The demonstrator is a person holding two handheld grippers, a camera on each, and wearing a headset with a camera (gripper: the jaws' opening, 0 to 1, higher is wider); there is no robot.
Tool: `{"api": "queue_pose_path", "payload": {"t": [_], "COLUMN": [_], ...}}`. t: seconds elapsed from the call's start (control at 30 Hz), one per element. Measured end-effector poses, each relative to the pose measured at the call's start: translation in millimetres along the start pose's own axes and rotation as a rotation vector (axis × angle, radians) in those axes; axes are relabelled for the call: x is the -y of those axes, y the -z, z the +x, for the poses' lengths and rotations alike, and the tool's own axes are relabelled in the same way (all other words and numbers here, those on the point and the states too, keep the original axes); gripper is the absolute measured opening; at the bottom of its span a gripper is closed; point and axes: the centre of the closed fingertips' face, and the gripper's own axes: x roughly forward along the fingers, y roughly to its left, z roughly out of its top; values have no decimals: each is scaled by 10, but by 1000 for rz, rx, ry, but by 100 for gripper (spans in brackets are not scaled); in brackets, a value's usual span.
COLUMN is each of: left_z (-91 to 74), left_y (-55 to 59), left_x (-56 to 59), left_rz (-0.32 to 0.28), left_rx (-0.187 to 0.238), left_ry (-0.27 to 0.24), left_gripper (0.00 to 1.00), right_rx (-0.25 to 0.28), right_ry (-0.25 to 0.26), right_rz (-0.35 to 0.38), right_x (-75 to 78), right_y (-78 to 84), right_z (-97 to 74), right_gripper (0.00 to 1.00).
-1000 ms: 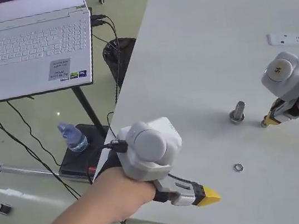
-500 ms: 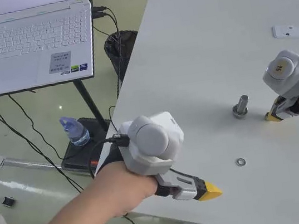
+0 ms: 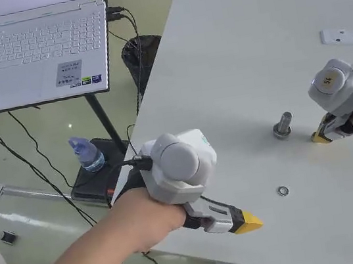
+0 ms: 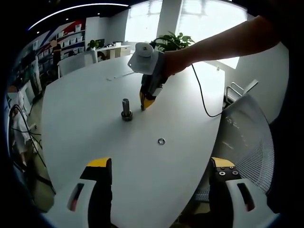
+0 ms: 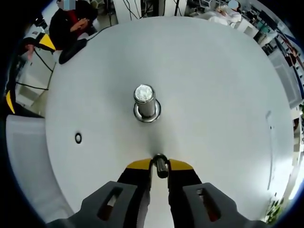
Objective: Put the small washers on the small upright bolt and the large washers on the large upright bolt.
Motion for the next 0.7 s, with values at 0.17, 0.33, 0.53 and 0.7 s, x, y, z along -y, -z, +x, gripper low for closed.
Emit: {"api": "queue_pose_path", "payload": {"t": [0.17, 0.33, 0.53, 0.7], "left_z": [-11, -20, -30, -48], "left_y": [5, 13, 19, 19], "left_x": [-10, -9, -3, 29], "left_rz": [3, 6, 9, 5], "left_rx": [-5, -10, -14, -4], "left_ry": [-2, -2, -4, 1], "left_gripper": [84, 84, 83, 84], "right_rx": [-5, -9, 7, 7], "right_ry": [-3, -4, -4, -3], "right_rz": [0, 0, 8, -2], "right_x": [-8, -9, 13, 30], "right_y": [8, 6, -8, -12], "right_z": [-2, -5, -11, -37], "right_gripper": [13, 14, 24, 25]}}
